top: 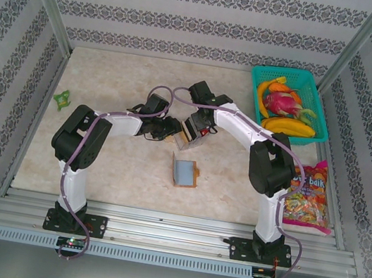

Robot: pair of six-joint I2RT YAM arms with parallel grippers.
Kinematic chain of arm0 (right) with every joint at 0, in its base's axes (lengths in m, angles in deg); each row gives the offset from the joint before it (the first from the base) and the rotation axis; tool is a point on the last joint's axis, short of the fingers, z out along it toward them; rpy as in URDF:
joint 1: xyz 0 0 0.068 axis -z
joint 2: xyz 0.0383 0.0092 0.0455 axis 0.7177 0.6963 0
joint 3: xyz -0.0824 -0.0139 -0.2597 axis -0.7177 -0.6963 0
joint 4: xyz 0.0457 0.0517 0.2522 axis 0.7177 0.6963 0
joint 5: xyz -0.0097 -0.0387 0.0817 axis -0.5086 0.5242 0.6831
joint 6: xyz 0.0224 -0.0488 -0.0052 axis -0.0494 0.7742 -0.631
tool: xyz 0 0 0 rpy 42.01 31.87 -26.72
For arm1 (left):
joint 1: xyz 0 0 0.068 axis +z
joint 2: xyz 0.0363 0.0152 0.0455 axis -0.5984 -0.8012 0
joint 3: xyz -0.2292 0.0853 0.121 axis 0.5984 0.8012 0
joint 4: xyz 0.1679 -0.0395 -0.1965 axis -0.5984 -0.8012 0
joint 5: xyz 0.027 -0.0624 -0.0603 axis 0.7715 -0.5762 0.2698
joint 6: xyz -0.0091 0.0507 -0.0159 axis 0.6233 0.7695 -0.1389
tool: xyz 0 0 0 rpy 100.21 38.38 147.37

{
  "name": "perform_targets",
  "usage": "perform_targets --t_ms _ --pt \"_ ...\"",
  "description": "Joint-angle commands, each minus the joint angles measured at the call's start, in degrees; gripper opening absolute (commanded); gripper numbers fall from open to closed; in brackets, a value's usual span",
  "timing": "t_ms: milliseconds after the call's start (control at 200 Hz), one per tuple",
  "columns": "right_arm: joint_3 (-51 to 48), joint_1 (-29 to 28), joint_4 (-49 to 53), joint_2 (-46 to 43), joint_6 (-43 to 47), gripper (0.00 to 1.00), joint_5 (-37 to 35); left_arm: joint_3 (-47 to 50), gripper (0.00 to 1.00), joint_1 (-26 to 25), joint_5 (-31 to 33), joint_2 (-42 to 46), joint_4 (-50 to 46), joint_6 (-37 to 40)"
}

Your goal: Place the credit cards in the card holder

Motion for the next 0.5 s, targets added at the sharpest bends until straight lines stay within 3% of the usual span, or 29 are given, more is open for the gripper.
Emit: perform_targets --t_ms 0,495 --pt "1.58 0.05 2.10 -2.07 -0.55 0.49 -3.22 0.26 0.41 -0.58 -0.03 -1.79 -2.75 1.20" --pt "2.47 -0.21 2.71 -2.41 -0.36 0.42 -2.87 0.13 0.41 -0.68 -0.04 -1.54 -2.80 1.25"
